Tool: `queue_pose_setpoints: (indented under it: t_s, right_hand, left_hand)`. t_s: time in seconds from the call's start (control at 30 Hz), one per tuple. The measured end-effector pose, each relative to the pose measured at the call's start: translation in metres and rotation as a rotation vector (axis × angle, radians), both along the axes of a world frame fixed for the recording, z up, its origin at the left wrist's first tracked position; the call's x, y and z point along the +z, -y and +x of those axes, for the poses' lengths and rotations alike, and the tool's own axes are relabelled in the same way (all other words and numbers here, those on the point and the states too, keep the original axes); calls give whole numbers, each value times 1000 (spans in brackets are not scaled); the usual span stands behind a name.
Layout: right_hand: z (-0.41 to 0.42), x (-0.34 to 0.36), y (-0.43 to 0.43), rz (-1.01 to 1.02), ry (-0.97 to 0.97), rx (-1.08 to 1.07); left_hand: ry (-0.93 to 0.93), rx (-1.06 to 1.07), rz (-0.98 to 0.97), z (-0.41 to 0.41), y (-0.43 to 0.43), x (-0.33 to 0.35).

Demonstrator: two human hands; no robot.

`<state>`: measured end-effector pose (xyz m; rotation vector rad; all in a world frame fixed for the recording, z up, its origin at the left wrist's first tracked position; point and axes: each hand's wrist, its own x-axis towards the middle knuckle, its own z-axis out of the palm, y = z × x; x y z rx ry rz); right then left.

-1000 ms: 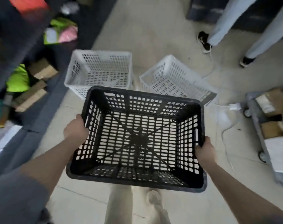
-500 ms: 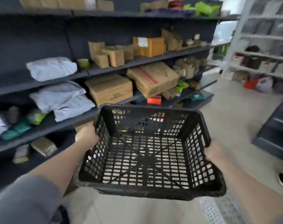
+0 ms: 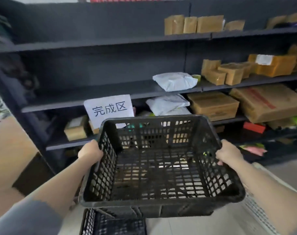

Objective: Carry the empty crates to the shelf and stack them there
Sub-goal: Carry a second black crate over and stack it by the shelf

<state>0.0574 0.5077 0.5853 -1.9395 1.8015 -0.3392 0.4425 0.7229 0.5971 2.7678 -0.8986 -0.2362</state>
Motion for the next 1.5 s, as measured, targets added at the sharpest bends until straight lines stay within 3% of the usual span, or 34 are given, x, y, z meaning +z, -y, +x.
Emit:
queue_pose_setpoints:
  t_s: [0.33,0.73,1.1,1.5]
  right_hand:
    - [206,-120,-26,198,-64,202]
    - [360,-257,-48,330,-179,279]
    - [407,-374,-41,305,-230,114]
    - [418,-500,-30,350,-280,28]
  left_hand:
    - [-126,235,108,150,-101,-100]
    - [-247,412,170,280,-144,-244]
    - [-366,317,203,364,-87,-409]
    - [-436,374,125,366,-59,-528]
